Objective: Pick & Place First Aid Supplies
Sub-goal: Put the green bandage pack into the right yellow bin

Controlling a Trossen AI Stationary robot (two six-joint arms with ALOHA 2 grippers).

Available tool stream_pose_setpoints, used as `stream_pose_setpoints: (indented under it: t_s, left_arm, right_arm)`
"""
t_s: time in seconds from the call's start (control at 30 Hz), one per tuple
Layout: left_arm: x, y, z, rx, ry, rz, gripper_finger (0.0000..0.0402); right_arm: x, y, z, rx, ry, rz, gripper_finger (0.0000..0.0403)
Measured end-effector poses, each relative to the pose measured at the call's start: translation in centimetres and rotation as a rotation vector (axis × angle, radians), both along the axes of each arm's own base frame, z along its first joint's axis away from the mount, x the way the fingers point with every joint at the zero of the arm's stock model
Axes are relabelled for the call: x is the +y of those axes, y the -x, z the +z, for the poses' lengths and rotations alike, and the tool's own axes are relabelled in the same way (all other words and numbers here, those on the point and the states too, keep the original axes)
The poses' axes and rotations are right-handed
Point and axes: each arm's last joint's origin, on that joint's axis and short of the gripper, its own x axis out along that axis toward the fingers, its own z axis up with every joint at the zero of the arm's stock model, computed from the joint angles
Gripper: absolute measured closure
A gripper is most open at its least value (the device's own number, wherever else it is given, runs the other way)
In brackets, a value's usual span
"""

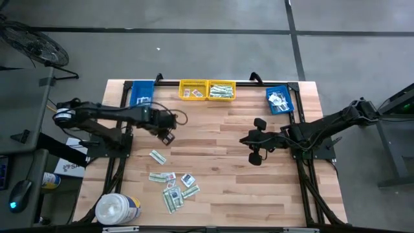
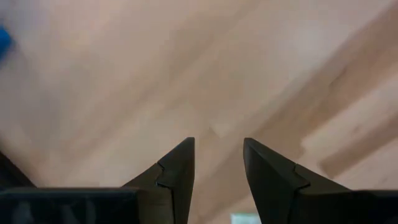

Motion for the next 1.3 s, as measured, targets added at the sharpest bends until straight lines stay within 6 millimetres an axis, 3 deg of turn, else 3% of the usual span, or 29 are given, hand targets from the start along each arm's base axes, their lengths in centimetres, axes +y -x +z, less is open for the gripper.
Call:
stream_pose_setpoints:
  t_s: [0.23,0.8,1.3]
  left_arm:
    - [-1.5,1.5,-2.4,0.078,0.149,0.049,0.0266]
    - [-2.3,3.7,-4.7,0.203,0.349,0.112,0.0266]
    - [-2.4,3.7,-4.8,0.185,0.384,0.040,0.0266]
  right_arm:
    - [0.0,0.0,0.0,-0.002,-0.012,-0.002,0.0386]
    - [0.0,0.0,0.0,0.000,-0.016,0.004,0.0386]
    - [0.0,0.0,0.0,0.000,-0.017,0.007,0.0386]
